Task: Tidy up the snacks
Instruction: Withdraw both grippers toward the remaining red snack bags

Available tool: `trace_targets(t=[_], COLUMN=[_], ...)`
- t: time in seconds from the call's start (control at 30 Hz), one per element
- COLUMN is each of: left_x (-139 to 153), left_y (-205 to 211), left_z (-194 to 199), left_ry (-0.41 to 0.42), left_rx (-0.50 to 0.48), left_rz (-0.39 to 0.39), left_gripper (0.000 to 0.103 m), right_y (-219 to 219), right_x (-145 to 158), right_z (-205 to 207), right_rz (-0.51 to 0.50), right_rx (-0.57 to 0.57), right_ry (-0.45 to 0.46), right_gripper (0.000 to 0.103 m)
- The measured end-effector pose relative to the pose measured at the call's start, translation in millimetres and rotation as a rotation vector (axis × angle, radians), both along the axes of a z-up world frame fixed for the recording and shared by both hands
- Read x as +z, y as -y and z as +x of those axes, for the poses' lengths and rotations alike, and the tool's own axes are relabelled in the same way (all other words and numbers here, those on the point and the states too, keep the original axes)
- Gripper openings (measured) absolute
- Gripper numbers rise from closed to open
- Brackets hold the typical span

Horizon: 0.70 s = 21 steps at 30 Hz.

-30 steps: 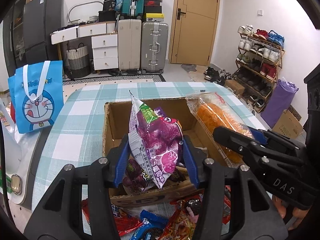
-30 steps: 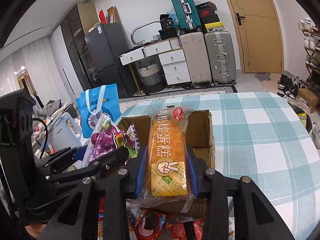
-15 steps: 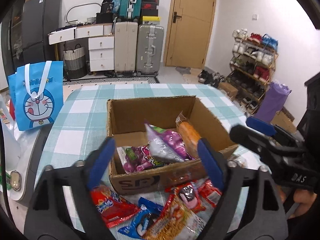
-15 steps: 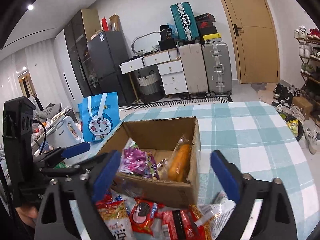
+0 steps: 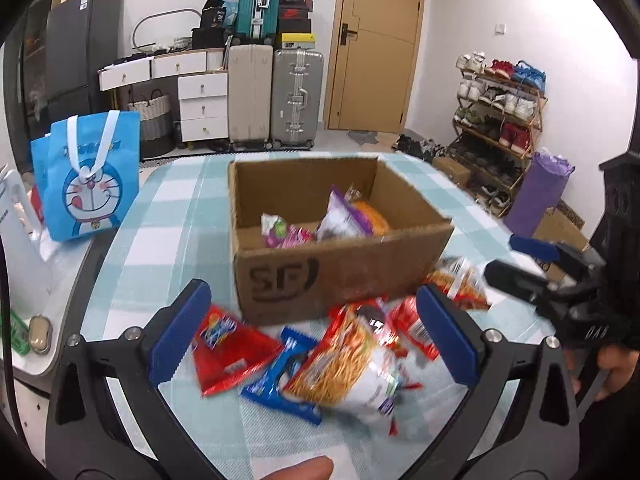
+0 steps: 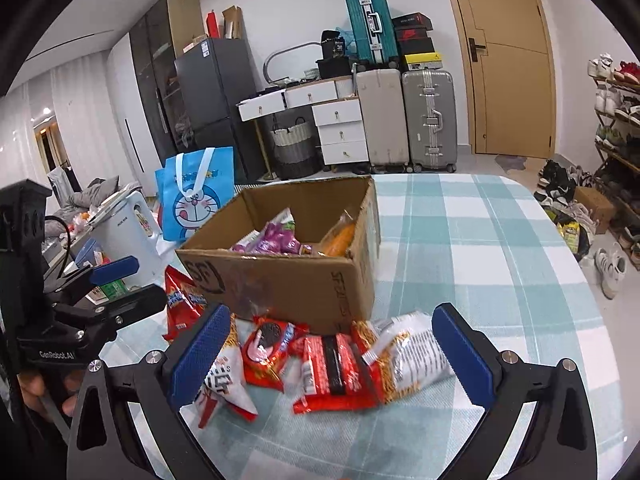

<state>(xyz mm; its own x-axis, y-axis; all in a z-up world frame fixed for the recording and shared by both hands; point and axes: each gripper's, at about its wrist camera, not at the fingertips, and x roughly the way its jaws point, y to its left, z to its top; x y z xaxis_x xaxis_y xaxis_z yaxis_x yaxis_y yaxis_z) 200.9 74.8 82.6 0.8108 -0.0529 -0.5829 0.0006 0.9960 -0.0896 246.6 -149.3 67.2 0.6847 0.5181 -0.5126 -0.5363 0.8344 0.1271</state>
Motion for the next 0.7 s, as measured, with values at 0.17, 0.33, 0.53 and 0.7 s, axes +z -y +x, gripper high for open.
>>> trace_targets(t=[0.17, 0.33, 0.53, 0.7], left_x=[-14, -22, -26, -31], left_y=[-6, -8, -5, -3], left_z=[-13, -16, -15, -12], left_ry=[-0.029, -0.047, -0.061, -0.086], left_rx=[0.015, 0.021, 0.023, 0.009], left_rz=[-0.005, -0.009, 0.028, 0.017], left_gripper=[0.102, 0.103, 0.103, 0.103], right_y=[11, 5, 1, -13], right_x=[-10, -18, -26, -33], right_z=[-7, -6, 0, -4], right_rz=[0.033, -0.023, -0.021, -0.046], right_rx=[-0.007, -0.019, -0.005, 0.047], right_ry=[-0.034, -0.027, -0.066, -0.07], right_gripper=[0.102, 0.102, 0.102, 0.102])
